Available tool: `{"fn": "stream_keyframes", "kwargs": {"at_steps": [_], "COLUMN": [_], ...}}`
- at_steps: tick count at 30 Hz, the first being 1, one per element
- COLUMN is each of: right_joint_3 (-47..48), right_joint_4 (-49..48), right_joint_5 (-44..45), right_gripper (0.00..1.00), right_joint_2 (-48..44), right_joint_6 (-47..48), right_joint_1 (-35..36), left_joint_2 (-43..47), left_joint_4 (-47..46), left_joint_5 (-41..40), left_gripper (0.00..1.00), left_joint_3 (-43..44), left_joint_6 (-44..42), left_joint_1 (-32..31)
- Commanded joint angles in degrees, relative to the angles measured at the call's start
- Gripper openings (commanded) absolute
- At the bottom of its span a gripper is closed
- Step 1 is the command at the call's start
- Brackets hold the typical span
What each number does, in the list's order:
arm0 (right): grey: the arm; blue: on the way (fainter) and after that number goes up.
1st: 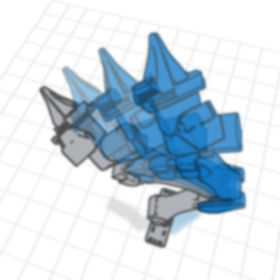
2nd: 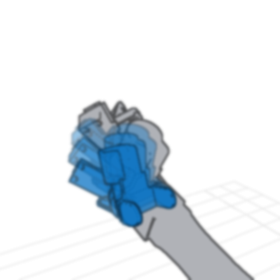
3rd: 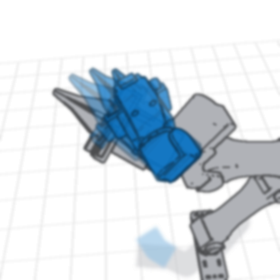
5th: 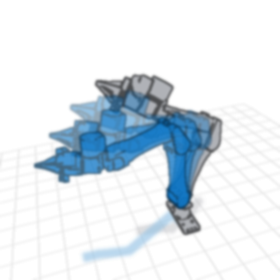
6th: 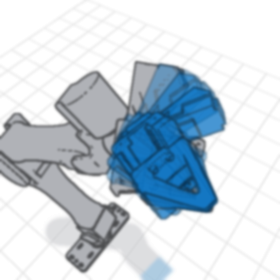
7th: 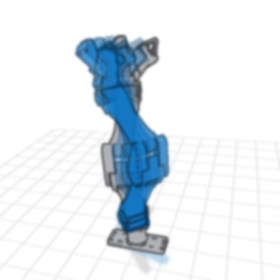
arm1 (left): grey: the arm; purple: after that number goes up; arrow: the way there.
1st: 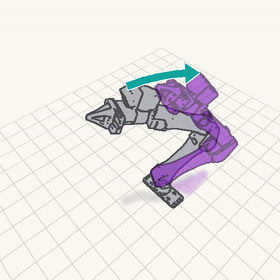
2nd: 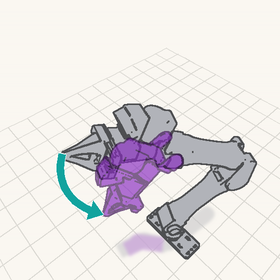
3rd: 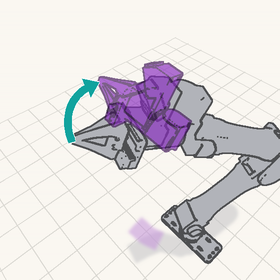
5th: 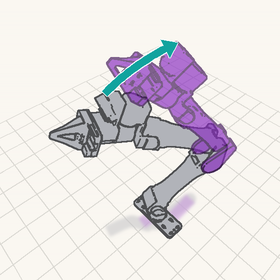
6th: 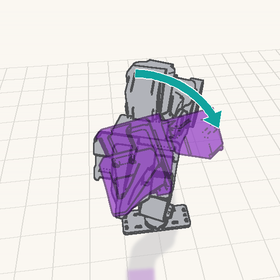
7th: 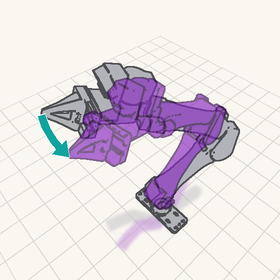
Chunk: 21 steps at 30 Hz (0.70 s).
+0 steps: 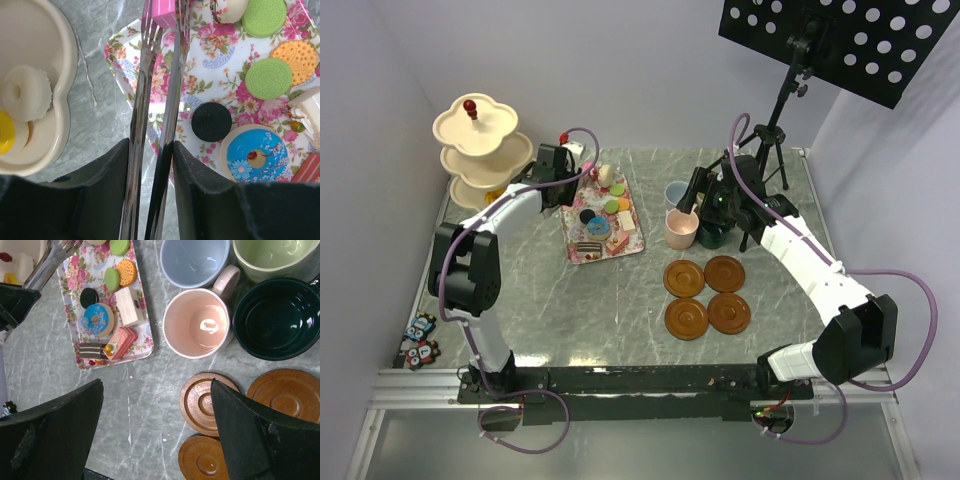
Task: Serve the afternoon tea
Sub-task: Pick up the desert from the tray, then place the desert on the desert table.
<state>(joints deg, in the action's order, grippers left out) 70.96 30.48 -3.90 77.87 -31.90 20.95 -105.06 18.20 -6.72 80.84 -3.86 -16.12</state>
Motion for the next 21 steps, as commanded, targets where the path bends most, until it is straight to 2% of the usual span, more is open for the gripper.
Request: {"fn": "stream_keyframes", "kwargs": {"at_steps": [1, 15, 21], "right_joint_3": [0.5, 2.78, 3.75], "right_joint_4": [-1.48, -2.62, -3.23], "right_joint_5": [0.83, -0.05, -1.46], "right_gripper": [0.94, 0.94, 0.94], "right_joint_2": [-1.05, 1.23, 2.64], "right_joint_6": [-0.18, 0.79, 0.87], "right_joint_1": [-0.65, -0.73, -0.65], "left_joint_2": [3.53, 20.84, 25.07], "left_joint_4": [-1.94, 2.1, 9.75], "left_joint_5": [0.57, -0.48, 0.39], "left_gripper": [0.41, 0.41, 0.41], "left_joint_3": [-0.06, -3.14, -4.45], "left_joint_6": [0.69, 10.27, 9.4], "left_joint_1": [-0.75, -1.72, 2.57]}}
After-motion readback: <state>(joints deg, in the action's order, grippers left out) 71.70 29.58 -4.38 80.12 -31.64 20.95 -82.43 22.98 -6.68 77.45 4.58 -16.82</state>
